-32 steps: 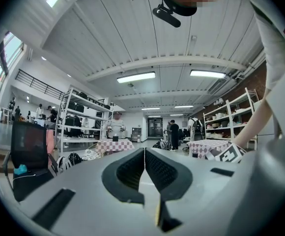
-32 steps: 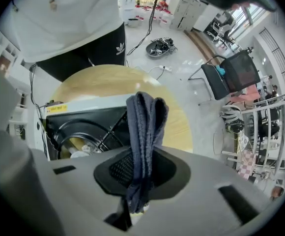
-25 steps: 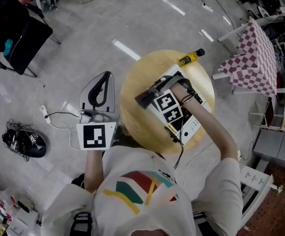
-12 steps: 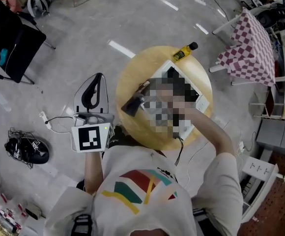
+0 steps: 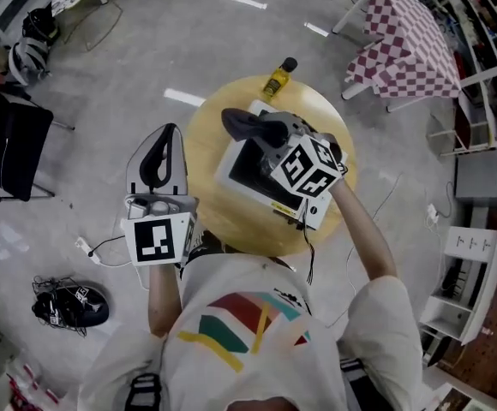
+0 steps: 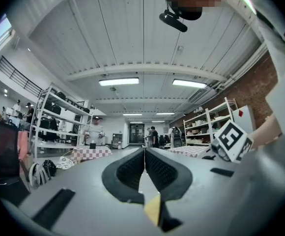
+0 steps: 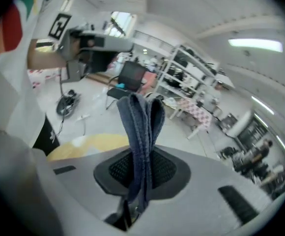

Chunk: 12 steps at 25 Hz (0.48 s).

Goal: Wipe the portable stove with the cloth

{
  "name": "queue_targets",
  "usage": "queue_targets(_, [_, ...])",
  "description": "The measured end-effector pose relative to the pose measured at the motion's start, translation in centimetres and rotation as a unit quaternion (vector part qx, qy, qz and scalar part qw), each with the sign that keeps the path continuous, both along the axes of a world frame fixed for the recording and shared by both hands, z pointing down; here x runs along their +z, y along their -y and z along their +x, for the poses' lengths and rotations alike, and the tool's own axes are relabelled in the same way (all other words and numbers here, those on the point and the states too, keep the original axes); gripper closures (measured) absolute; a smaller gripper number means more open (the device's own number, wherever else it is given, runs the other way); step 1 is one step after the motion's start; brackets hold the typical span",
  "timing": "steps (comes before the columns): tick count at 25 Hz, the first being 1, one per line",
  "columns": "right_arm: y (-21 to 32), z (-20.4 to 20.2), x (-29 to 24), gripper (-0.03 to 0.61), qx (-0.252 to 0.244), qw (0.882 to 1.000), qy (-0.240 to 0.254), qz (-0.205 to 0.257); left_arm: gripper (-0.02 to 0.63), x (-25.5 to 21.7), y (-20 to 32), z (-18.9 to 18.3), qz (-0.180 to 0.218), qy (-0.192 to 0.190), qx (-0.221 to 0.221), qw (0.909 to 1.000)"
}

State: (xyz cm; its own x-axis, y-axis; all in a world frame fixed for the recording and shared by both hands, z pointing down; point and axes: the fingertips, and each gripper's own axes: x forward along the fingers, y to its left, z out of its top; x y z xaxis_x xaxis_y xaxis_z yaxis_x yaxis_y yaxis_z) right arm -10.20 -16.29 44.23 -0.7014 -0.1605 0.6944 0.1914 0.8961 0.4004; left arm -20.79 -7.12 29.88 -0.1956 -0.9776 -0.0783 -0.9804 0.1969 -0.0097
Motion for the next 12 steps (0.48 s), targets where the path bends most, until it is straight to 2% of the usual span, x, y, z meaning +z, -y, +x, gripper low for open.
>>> queue_targets(2, [2.0,2.3,-2.6,0.543,0.082,0.995,0.052,-0.016,0.607,-0.8,1.2,1.5,0.010,0.006,0.026,0.9996])
queue_targets(5, [3.7,6.1,-6.0,0.543,0.167,0.976,0.135,-0.035,0.607,-1.9,3.3,4.4,0.026,0.012,0.061,0.9977])
queue_targets(8, [4.7,10.3,-9.0,0.543,0.245,0.945,0.214,-0.038,0.607,-2.7,5.2,7.3,0.027,0.013,0.094,0.9951])
queue_targets(12, [4.5,15.5,-11.8,0.543,0.335,0.891,0.305,-0.015,0.607,-4.1,6.9,10.9,0.034,0.010,0.136,0.9901])
